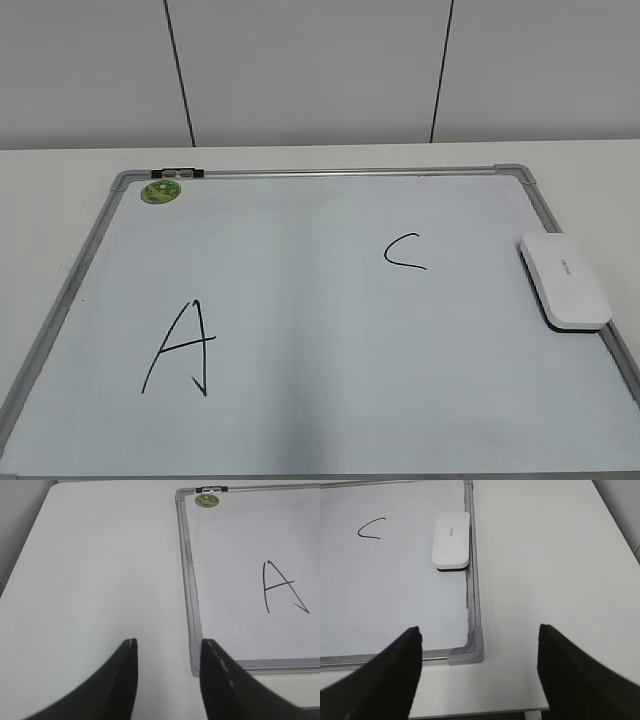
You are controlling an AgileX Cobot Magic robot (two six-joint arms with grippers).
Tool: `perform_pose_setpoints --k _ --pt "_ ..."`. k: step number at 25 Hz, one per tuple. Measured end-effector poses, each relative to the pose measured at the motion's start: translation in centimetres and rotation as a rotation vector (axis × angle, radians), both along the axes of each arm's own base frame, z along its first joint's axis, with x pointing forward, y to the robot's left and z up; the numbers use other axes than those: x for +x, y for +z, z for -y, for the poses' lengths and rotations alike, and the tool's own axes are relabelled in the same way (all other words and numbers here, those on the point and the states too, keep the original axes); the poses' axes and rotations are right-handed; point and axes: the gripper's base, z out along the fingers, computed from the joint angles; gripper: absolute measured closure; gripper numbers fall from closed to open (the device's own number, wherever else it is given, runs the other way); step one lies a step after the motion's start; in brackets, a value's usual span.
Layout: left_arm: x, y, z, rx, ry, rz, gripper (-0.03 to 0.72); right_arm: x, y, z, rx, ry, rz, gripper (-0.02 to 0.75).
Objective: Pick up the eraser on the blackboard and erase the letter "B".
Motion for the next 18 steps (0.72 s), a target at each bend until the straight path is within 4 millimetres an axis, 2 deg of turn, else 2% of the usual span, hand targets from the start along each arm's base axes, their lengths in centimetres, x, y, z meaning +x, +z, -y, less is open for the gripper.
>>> perform_pose_setpoints --k 18 --pt "0.0 0.0 0.0 0.0 0.004 0.0 0.377 0.0 -0.01 0.0 0.0 0.0 -0.001 0.204"
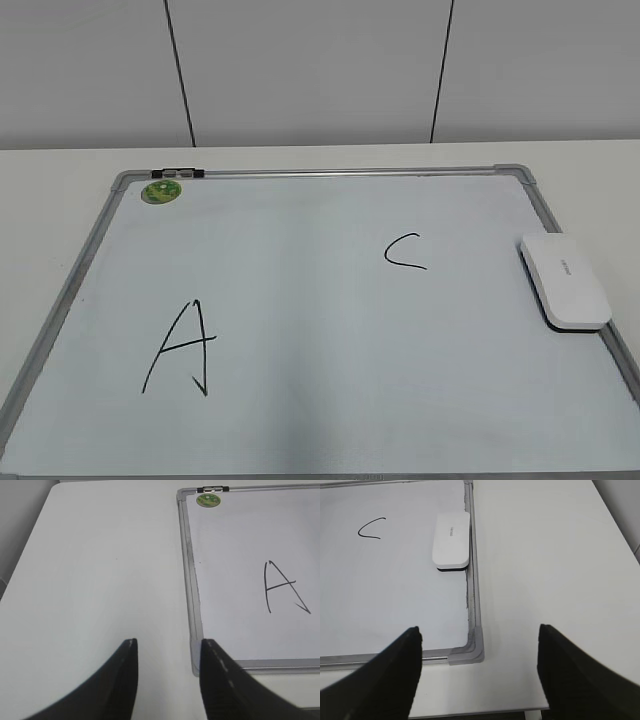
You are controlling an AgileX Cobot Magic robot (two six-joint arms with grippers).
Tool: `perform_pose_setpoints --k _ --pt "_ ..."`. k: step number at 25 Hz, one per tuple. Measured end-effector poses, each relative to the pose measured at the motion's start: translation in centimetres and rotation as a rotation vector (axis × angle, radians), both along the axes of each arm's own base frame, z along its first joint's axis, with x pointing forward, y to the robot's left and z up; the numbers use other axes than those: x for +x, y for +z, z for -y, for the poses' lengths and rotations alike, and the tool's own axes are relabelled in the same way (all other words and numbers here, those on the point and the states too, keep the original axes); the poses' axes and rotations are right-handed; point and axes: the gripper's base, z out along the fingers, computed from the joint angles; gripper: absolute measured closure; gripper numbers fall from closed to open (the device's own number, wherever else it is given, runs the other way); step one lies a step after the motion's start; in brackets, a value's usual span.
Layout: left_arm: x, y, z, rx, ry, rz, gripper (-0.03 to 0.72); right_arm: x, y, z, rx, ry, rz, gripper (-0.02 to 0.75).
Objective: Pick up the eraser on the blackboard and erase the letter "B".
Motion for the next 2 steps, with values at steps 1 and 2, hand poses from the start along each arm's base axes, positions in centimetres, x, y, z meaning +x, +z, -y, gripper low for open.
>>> perform_pose_setpoints --k 1,2 --pt "0.0 0.0 0.0 0.0 0.003 0.0 0.377 0.0 0.0 0.0 0.0 0.0 0.0 0.204" --pt "0.0 0.0 0.0 0.0 0.007 0.0 0.377 0.0 0.0 0.0 0.0 0.0 0.0 0.204"
